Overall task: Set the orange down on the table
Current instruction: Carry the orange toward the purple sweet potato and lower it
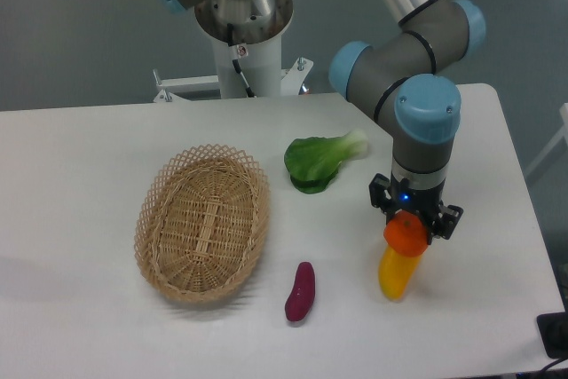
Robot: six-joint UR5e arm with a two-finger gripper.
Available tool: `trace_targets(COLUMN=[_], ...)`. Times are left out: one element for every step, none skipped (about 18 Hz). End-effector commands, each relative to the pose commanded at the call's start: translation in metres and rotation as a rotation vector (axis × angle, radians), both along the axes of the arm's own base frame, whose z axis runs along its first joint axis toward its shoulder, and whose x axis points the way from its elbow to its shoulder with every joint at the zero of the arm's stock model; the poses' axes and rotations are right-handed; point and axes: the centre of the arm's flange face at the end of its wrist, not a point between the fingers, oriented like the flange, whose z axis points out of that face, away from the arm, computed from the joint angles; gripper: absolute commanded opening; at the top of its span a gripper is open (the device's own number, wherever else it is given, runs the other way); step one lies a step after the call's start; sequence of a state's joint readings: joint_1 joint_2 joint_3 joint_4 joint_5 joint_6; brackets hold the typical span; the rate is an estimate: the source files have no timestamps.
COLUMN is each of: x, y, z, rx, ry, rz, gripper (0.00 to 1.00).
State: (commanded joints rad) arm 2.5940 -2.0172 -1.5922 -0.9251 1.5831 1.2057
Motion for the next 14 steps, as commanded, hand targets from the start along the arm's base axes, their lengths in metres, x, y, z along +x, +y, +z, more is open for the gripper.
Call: trace_targets(x=[0.004, 0.006, 0.012, 0.022, 0.033, 0.038, 0.043, 0.049, 0.054, 0.058, 0.063, 0.068, 0.072, 0.077], y=[-0.001, -0.002, 0.000, 0.005, 0.013, 0.017, 0.021, 0.025, 0.025, 0.026, 0.029, 0.032, 0.035, 0.039], z=[-0.007, -0.012, -0.017, -0.023, -0.030, -0.033, -0.036, -0.040, -0.043, -0.045, -0.047, -0.049, -0.053, -0.052], rx=[0.002, 0.006, 0.001, -0.037, -0.073, -0.084, -0.089, -0.094, -0.105, -0.115, -0.128, -0.137, -0.145, -0.146], ry=[0.003, 0.013, 0.024, 0.047, 0.055, 0.058, 0.054, 0.050, 0.048, 0.052, 0.056, 0.059, 0.060, 0.066], rz=[-0.002, -0.004, -0.010, -0.021, -0.041, -0.050, -0.060, -0.066, -0.063, -0.059, -0.061, -0.058, -0.053, -0.049], gripper=[0.55, 0.55, 0.55, 0.55, 0.55, 0.56, 0.57, 0.57, 0.57, 0.57, 0.57, 0.57, 0.57, 0.57])
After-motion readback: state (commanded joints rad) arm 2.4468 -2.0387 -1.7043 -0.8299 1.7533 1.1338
